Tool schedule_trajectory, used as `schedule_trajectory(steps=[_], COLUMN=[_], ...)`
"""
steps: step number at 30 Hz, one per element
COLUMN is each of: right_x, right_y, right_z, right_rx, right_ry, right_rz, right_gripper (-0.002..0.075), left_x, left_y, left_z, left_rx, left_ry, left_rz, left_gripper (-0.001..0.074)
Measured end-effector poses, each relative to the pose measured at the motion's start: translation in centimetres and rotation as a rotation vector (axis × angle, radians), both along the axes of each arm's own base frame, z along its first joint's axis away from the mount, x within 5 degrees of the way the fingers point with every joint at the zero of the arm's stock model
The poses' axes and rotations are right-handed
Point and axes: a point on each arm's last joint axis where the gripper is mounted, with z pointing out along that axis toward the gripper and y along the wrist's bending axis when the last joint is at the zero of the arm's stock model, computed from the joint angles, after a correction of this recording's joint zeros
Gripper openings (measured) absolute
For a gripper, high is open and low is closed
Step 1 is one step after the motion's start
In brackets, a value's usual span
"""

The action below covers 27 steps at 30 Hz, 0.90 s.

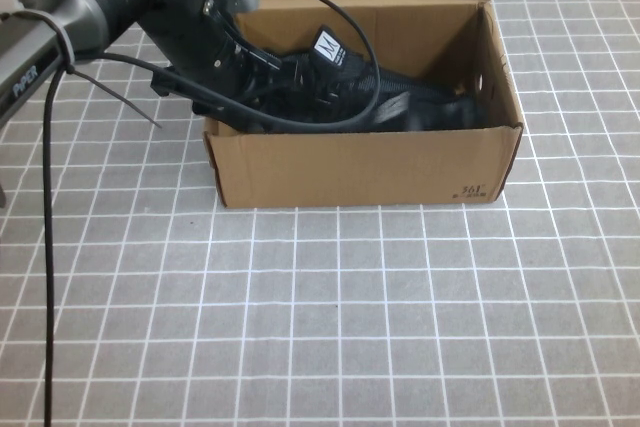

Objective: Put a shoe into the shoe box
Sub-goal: Place the shoe in the shoe box

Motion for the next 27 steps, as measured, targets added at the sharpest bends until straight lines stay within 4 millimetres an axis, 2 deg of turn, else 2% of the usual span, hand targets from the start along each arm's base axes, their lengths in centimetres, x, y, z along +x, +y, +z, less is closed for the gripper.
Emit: schedule_trajectory(steps=[6,12,15,17,20,22,27], right_x=[0.0,0.1,0.2,0.2,0.2,0.1,-0.7], right_y=[0.0,0.1,0.1,0.1,0.1,0.1,-0.3], right_z=[0.0,0.1,0.1,0.1,0.1,0.2,1.0], right_rx=[-0.006,0.000,0.005,0.005,0.006,0.008,0.029], right_ry=[-0.001,-0.016,-0.028,-0.030,-0.030,-0.029,-0.069], right_rz=[0.013,0.016,0.018,0.020,0.020,0.020,0.021], right_gripper=[-0.0016,-0.0016,-0.0016,-0.0016,-0.0016,-0.0016,-0.0016], left_x=[-0.2,-0.5,-0.5,-0.5,-0.4,-0.4,-0.8], left_y=[0.0,0.1,0.1,0.1,0.1,0.1,0.3], left_z=[0.4,0.9,1.9,3.3,5.9,7.9,11.7], left_rx=[-0.003,-0.003,0.002,-0.001,-0.013,-0.027,-0.035], left_ry=[-0.004,0.012,0.005,-0.020,-0.092,-0.160,-0.299], left_rz=[-0.005,-0.006,-0.020,-0.028,-0.049,-0.065,-0.125], left_gripper=[0.0428,0.0463,0.0403,0.0318,0.0139,0.0058,0.0006])
